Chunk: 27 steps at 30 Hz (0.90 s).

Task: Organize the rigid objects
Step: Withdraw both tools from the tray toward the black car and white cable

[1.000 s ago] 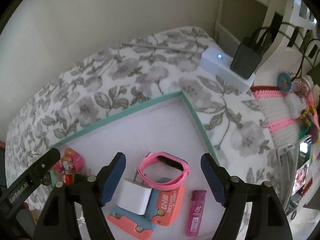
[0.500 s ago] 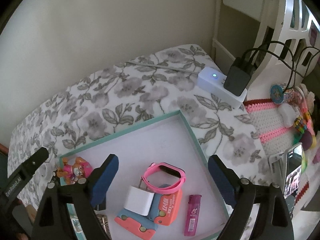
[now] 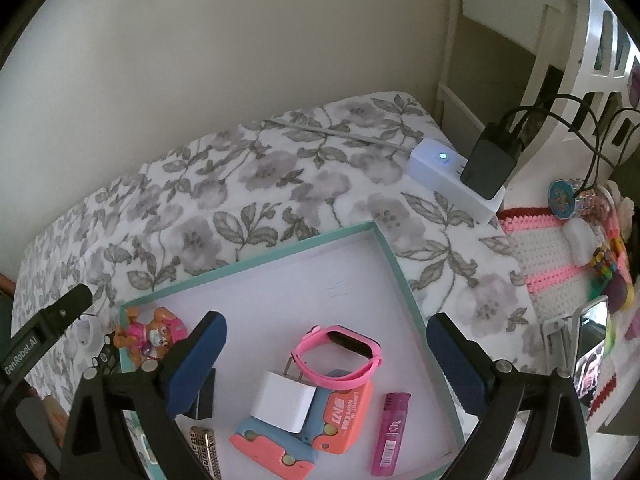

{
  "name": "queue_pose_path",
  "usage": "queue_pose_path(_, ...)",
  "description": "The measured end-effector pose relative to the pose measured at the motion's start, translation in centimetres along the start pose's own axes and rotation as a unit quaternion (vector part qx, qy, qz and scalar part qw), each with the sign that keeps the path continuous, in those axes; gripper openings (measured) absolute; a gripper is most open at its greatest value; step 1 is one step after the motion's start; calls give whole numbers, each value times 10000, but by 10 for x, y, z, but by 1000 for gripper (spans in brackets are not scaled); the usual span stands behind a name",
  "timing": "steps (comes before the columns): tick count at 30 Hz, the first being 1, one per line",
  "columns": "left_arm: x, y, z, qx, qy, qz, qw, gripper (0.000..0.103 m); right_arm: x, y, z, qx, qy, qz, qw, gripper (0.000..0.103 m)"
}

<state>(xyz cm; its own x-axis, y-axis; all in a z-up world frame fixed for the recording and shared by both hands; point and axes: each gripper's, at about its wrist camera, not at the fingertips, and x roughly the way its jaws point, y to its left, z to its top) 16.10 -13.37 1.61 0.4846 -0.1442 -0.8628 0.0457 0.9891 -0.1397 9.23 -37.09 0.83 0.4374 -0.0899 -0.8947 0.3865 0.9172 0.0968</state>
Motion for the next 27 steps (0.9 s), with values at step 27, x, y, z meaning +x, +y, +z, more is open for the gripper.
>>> queue_pose_path(27, -19, 138, 11, -968, -54, 838, 9918, 95, 5, 133, -29, -1090, 204, 594, 9921, 102)
